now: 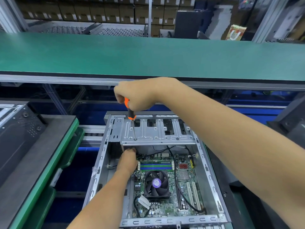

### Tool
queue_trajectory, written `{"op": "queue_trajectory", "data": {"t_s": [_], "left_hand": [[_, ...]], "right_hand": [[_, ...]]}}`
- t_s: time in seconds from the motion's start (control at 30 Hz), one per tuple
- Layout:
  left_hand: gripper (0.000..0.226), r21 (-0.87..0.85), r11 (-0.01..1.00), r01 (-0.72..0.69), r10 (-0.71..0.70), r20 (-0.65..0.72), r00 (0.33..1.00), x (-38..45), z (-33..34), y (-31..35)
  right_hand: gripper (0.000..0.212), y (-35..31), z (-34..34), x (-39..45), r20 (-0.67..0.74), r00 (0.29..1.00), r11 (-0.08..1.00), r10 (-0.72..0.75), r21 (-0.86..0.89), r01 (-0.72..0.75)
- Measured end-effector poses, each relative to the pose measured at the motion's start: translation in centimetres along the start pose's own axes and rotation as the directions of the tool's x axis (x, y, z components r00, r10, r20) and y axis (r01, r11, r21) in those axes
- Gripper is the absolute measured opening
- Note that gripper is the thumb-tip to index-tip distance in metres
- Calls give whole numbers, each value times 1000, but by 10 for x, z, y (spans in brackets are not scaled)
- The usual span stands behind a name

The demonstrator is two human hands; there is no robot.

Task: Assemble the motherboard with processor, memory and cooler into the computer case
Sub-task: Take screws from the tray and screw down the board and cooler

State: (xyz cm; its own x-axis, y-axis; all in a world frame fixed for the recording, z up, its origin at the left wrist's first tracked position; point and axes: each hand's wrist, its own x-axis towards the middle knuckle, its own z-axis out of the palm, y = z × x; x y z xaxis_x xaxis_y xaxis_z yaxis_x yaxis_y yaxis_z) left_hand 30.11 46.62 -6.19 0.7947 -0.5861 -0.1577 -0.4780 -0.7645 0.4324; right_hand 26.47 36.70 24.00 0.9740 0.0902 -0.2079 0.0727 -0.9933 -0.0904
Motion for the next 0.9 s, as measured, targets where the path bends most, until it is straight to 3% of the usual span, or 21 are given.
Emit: {"op": "queue_trajectory", "data": {"t_s": [0.1,0.17,0.27,0.4,0.53,0.6,0.7,0.8,0.9], "left_hand": [[32,-14,1000,-2,2,-4,1000,0,0,1],[32,-17,1000,7,-7,1,1000,-1,-1,1],[32,-21,1000,11,-11,4,1000,0,0,1],[32,-23,1000,12,-12,6,1000,-1,-1,1],[31,-28,1000,1,-1,3,1000,-1,-1,2],[30,-25,1000,2,-2,5,1000,-2,-1,1],[31,-32,1000,2,-2,2,1000,-1,0,1],[29,-36,999,5,-5,6,1000,-3,-1,2],[29,-38,999,5,-5,1,1000,-2,-2,1]], "right_hand": [[3,-3,3,0,-143,989,997,-28,-74,17],[26,-6,7,4,-197,980,989,38,-132,-65],[41,-7,7,3,-159,981,979,113,-151,-137],[11,-5,-4,-1,34,998,999,44,-12,-43],[11,-4,2,2,-156,988,994,-6,-107,-11],[33,-5,7,7,-214,975,983,57,-157,-92],[38,-5,8,9,-164,979,975,118,-169,-146],[9,-5,3,6,-19,998,998,68,-19,-68],[11,-2,4,7,-76,997,1000,21,-4,-21]]}}
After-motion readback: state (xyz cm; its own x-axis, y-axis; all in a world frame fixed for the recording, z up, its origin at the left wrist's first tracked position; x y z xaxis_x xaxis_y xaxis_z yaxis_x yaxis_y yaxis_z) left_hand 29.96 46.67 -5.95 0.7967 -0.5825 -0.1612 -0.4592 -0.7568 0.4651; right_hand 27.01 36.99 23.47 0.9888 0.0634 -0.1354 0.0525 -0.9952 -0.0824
